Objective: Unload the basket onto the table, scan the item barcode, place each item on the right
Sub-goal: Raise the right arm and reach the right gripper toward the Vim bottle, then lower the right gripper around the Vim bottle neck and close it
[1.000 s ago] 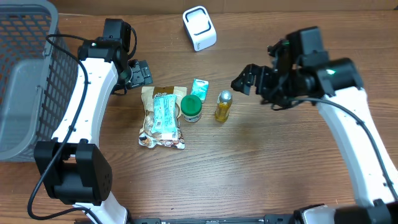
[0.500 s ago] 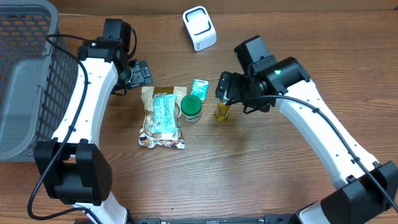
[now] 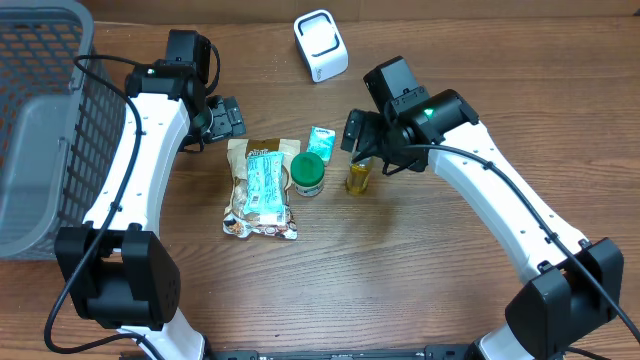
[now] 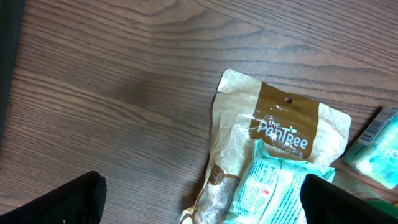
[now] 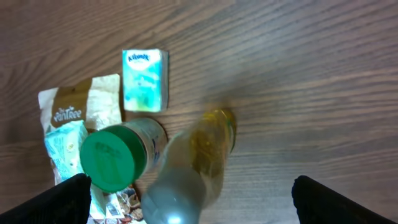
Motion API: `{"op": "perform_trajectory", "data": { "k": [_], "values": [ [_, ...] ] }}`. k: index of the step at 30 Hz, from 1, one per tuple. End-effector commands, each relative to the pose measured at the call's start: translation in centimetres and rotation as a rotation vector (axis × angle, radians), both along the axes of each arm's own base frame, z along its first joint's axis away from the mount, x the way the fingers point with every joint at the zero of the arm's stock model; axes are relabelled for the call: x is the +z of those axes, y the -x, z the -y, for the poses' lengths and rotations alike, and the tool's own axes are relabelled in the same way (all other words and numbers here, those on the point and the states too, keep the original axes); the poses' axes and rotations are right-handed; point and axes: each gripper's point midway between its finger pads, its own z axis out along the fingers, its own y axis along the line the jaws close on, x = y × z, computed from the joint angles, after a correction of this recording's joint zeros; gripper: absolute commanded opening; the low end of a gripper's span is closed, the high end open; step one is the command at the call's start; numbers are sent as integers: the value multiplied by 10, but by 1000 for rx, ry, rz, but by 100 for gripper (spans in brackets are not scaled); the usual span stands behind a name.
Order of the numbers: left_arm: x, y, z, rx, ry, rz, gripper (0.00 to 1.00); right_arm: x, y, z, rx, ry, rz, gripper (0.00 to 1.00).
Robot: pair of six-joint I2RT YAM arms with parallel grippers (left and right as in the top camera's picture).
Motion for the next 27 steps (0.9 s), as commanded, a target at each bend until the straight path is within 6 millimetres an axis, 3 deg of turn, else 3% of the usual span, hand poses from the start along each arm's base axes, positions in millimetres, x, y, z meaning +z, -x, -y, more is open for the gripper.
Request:
{"op": "perform_trajectory", "data": {
  "k": [1,7,19,27],
  "values": [
    [10,-4,-1,-14,-10,31,100,1,-8,-2,-13,8,19,100],
    [10,-4,-1,-14,-10,31,100,-8,-13,-5,-2,15,15,100],
    [10,-4,-1,-14,-10,31,99,-2,-27,-17,7,-18,84,100],
    [10,-4,-1,-14,-10,31,100,-16,-16,-32,3,23,65,100]
  ]
}}
